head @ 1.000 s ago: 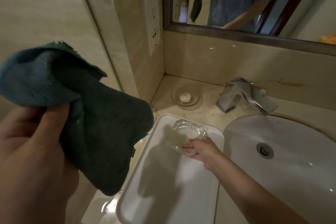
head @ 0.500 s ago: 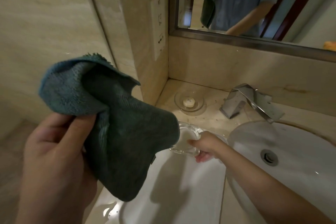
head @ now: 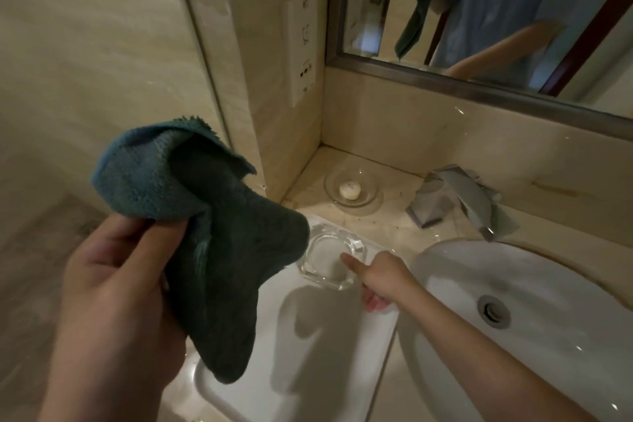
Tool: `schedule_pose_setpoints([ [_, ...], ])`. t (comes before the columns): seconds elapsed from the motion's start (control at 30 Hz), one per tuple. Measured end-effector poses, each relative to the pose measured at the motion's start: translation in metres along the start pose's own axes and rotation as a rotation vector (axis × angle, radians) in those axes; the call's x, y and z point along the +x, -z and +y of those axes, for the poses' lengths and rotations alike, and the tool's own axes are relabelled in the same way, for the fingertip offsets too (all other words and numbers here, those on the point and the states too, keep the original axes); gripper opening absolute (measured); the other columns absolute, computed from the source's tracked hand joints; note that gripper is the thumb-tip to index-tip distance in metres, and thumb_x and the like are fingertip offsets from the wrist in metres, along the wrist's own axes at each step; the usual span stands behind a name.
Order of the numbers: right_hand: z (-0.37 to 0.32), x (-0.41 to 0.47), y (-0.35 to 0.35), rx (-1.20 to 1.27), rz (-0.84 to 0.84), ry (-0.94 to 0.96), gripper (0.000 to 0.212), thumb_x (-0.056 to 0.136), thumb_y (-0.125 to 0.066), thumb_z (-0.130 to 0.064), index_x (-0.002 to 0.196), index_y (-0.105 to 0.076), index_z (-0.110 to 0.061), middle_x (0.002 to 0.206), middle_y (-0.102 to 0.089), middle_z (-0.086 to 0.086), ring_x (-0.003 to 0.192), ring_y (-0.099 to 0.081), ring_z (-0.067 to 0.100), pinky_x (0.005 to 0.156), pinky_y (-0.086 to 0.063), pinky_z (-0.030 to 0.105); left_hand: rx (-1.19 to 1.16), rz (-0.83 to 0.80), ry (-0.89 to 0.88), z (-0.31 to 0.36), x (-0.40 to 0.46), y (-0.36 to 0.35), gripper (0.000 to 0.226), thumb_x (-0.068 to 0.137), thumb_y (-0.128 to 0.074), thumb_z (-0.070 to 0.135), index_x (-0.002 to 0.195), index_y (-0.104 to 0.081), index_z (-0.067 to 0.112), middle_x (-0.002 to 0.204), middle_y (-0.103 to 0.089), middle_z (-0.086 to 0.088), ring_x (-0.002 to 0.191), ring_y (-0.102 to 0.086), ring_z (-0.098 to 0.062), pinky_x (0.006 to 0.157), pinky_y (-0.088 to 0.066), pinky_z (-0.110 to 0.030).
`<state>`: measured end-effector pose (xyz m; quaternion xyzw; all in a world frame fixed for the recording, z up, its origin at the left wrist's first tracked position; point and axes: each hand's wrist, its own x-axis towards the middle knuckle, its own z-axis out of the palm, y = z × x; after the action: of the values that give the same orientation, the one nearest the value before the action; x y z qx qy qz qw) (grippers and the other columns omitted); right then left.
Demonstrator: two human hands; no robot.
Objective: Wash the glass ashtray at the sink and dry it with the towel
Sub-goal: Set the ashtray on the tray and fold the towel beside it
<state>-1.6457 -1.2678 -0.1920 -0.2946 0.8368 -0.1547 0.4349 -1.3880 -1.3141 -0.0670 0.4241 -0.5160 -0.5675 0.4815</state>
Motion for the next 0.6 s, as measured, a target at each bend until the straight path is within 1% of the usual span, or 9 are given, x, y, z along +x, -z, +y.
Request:
schedule_pose_setpoints([
  [0.07, -0.001, -0.020, 0.019, 0.100, 0.005, 0.085, 0.062, 0.085, -0.043, -0.061, 0.070, -0.060, -0.004, 0.061, -0.067, 0.010, 0.060, -0.069, 0.025, 0.061, -0.057, 0.031, -0.027, -0.062, -0.028, 0.015, -0.011, -0.022, 0.054, 0.058, -0.073, 0.047, 0.102, -0.065, 0.016, 0.103, -0.067, -0.015, 0.100, -0.064, -0.037, 0.078, -0.048, -0.066],
  [0.13, -0.005, -0.048, 0.041, 0.258, -0.064, 0.257, 0.048, 0.089, -0.038, -0.056, 0.086, -0.062, -0.015, 0.077, -0.070, 0.004, 0.074, -0.070, 0.017, 0.075, -0.057, 0.035, -0.096, -0.108, -0.025, 0.021, -0.020, -0.044, 0.025, 0.056, -0.070, 0.035, 0.078, -0.072, 0.021, 0.074, -0.072, 0.000, 0.074, -0.069, -0.017, 0.064, -0.057, -0.044],
  [0.17, -0.007, -0.065, 0.052, 0.314, -0.142, 0.364, 0.040, 0.088, -0.035, -0.056, 0.094, -0.060, -0.026, 0.089, -0.070, -0.001, 0.085, -0.068, 0.011, 0.085, -0.054, 0.036, -0.184, -0.132, 0.021, 0.025, -0.027, -0.058, 0.020, 0.051, -0.068, 0.032, 0.067, -0.073, 0.021, 0.064, -0.070, 0.003, 0.061, -0.068, -0.011, 0.056, -0.057, -0.032],
  [0.23, -0.006, -0.101, 0.071, 0.418, -0.316, 0.540, 0.037, 0.077, -0.034, -0.071, 0.101, -0.054, -0.052, 0.108, -0.066, -0.015, 0.107, -0.061, 0.007, 0.096, -0.048, 0.033, -0.342, -0.240, 0.077, 0.035, -0.041, -0.083, 0.030, 0.036, -0.074, 0.035, 0.062, -0.073, 0.020, 0.057, -0.069, 0.002, 0.052, -0.066, -0.009, 0.052, -0.054, -0.022],
  [0.3, -0.002, -0.132, 0.087, 0.602, -0.467, 0.613, 0.056, 0.050, -0.048, -0.086, 0.096, -0.057, -0.056, 0.096, -0.070, -0.023, 0.101, -0.064, 0.003, 0.083, -0.053, 0.021, -0.387, -0.283, 0.149, 0.041, -0.053, -0.101, 0.031, 0.031, -0.074, 0.032, 0.059, -0.073, 0.020, 0.056, -0.069, 0.001, 0.050, -0.066, -0.010, 0.049, -0.053, -0.021],
  [0.37, 0.005, -0.146, 0.099, 0.788, -0.539, 0.654, 0.077, 0.032, -0.065, -0.081, 0.100, -0.059, -0.045, 0.084, -0.073, -0.020, 0.085, -0.069, 0.003, 0.067, -0.054, 0.018, -0.438, -0.356, 0.199, 0.039, -0.063, -0.113, 0.024, 0.033, -0.071, 0.026, 0.056, -0.073, 0.021, 0.054, -0.069, 0.000, 0.047, -0.065, -0.010, 0.045, -0.052, -0.019],
  [0.43, 0.008, -0.153, 0.111, 0.867, -0.549, 0.720, 0.085, 0.039, -0.073, -0.071, 0.116, -0.057, -0.039, 0.100, -0.073, -0.013, 0.094, -0.068, 0.006, 0.072, -0.055, 0.021, -0.462, -0.445, 0.229, 0.039, -0.074, -0.124, 0.026, 0.033, -0.075, 0.025, 0.059, -0.075, 0.020, 0.058, -0.071, -0.002, 0.052, -0.068, -0.012, 0.048, -0.055, -0.021],
  [0.5, 0.009, -0.160, 0.121, 0.874, -0.503, 0.828, 0.073, 0.052, -0.078, -0.053, 0.120, -0.059, -0.037, 0.110, -0.071, -0.008, 0.103, -0.065, 0.012, 0.078, -0.053, 0.022, -0.532, -0.561, 0.264, 0.035, -0.077, -0.130, 0.033, 0.037, -0.080, 0.025, 0.069, -0.076, 0.017, 0.069, -0.074, -0.007, 0.064, -0.071, -0.018, 0.056, -0.058, -0.026],
  [0.6, 0.012, -0.177, 0.137, 0.744, -0.179, 0.980, 0.040, 0.053, -0.081, -0.041, 0.091, -0.073, -0.032, 0.089, -0.073, -0.010, 0.089, -0.067, 0.006, 0.073, -0.052, 0.017, -0.648, -0.752, 0.332, 0.041, -0.086, -0.140, 0.039, 0.056, -0.079, 0.026, 0.088, -0.074, 0.003, 0.089, -0.073, -0.020, 0.086, -0.070, -0.025, 0.073, -0.056, -0.028],
])
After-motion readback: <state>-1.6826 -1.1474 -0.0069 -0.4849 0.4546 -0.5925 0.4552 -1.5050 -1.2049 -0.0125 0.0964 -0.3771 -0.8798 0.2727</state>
